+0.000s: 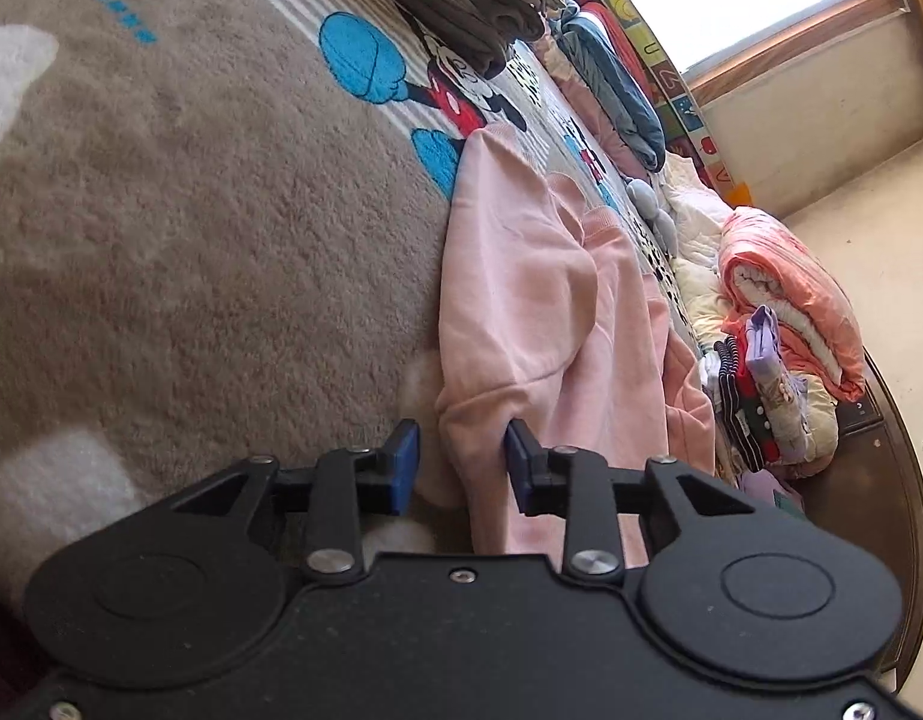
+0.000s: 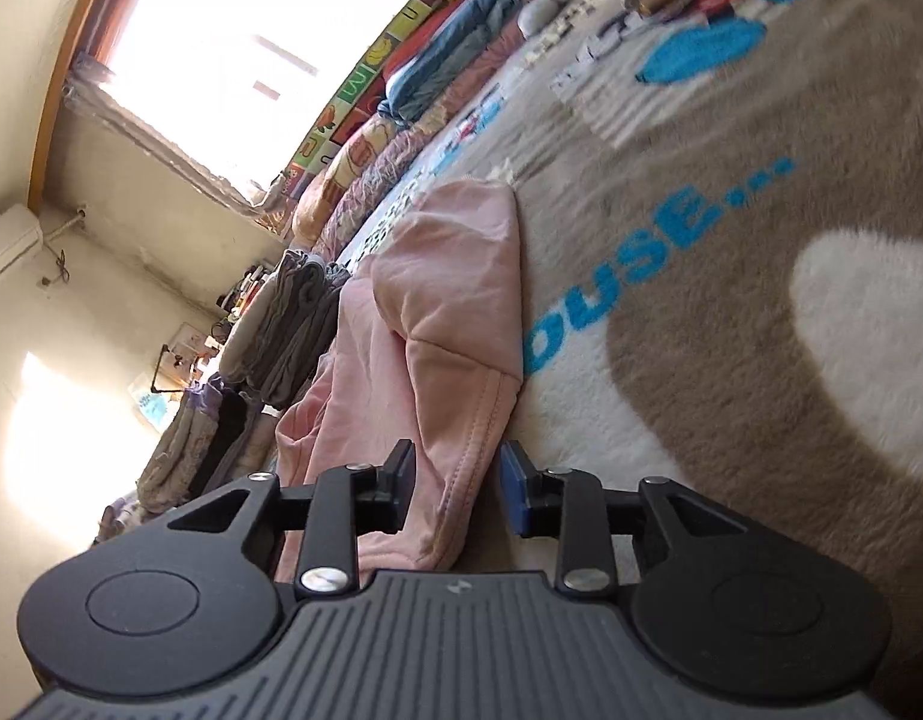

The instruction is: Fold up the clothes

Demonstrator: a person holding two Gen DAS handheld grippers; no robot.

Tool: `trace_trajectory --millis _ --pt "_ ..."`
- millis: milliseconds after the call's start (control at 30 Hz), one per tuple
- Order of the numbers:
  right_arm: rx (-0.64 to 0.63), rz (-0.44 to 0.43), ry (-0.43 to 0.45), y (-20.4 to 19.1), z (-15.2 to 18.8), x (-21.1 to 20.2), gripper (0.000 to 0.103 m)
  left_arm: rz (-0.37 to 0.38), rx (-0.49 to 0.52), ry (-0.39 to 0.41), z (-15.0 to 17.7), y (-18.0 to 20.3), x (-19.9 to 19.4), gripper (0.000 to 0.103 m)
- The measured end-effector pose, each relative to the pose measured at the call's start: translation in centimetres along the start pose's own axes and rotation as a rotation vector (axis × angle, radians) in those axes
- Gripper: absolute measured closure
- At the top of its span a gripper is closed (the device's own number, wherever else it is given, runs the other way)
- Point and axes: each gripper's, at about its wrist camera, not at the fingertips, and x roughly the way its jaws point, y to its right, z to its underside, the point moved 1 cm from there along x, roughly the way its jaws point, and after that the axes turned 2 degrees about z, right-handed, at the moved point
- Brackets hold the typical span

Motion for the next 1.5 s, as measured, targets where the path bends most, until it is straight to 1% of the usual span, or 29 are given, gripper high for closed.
trace_trajectory --millis 33,67,133,233,267,300,400,467,533,567,633,833,867,933,1033,1100,1167,1200,1233,1300,1367,1500 --pt "-0.077 0.010 0.018 -0.9 -0.1 -0.2 0.070 0.004 0.008 0.004 -0.6 0.2 0.3 0.059" --pt "-0.162 0.012 0.027 -1.9 0.0 -0.3 0.070 0.008 0.015 0.008 -1.1 0.3 0.6 0.056" --pt "-0.322 0.007 0.035 -4.0 0.3 -0.1 0.070 -0.002 0.046 0.018 -2.1 0.8 1.1 0.056" --pt "-0.447 0.002 -0.017 -6.0 1.3 1.3 0.070 -0.001 0.102 0.053 -3.6 1.5 1.7 0.056" --pt "-0.469 0.006 -0.040 -6.5 1.6 2.0 0.070 -0.007 0.118 0.062 -4.3 1.7 2.0 0.055" --pt "-0.481 0.011 -0.059 -6.8 2.0 2.6 0.070 -0.011 0.128 0.070 -5.0 1.7 2.4 0.052" --pt "-0.476 0.045 -0.118 -6.9 3.1 4.2 0.071 0.012 0.062 0.042 -7.6 0.8 4.1 0.051" --pt "-0.436 0.068 -0.149 -6.2 3.6 5.3 0.070 0.012 0.064 0.049 -9.1 0.3 5.1 0.051" --pt "-0.379 0.043 -0.128 -5.7 3.8 5.4 0.068 0.022 0.075 0.040 -10.5 0.0 6.3 0.051" --pt "-0.358 0.028 -0.117 -5.3 3.9 5.4 0.066 0.037 0.066 0.032 -11.0 -0.3 7.0 0.051" --pt "-0.315 -0.002 -0.097 -4.7 4.2 5.4 0.066 0.074 0.061 0.017 -12.0 -0.5 8.2 0.051" --pt "-0.274 -0.028 -0.070 -4.2 4.5 5.4 0.066 0.103 0.094 -0.015 -14.4 0.0 11.7 0.052" --pt "-0.266 -0.030 -0.063 -4.1 4.6 5.5 0.066 0.103 0.100 -0.017 -14.8 0.1 12.2 0.053" --pt "-0.261 -0.036 -0.052 -4.1 4.6 5.6 0.066 0.097 0.100 -0.022 -15.6 0.1 13.3 0.066" --pt "-0.262 -0.046 -0.038 -3.9 4.8 5.6 0.066 0.117 0.076 -0.037 -16.3 -0.4 14.3 0.071" --pt "-0.265 -0.050 -0.030 -3.9 4.8 5.7 0.066 0.130 0.070 -0.047 -16.6 -0.4 14.8 0.072" --pt "-0.267 -0.054 -0.024 -3.9 5.0 5.8 0.066 0.138 0.081 -0.049 -16.7 -0.2 14.9 0.080" --pt "-0.269 -0.056 -0.021 -3.9 5.0 5.9 0.066 0.135 0.085 -0.042 -16.6 -0.1 14.7 0.093" --pt "-0.273 -0.057 -0.018 -3.9 5.0 5.9 0.066 0.135 0.090 -0.023 -16.6 0.0 14.2 0.097" --pt "-0.283 -0.058 -0.013 -4.0 5.0 6.0 0.066 0.135 0.101 0.016 -16.6 0.3 13.1 0.098" --pt "-0.292 -0.058 -0.009 -4.0 5.1 6.0 0.066 0.128 0.140 0.077 -16.7 1.1 11.4 0.098" --pt "-0.308 -0.058 -0.001 -4.1 5.2 6.0 0.066 0.089 0.223 0.198 -16.7 2.3 7.4 0.098"
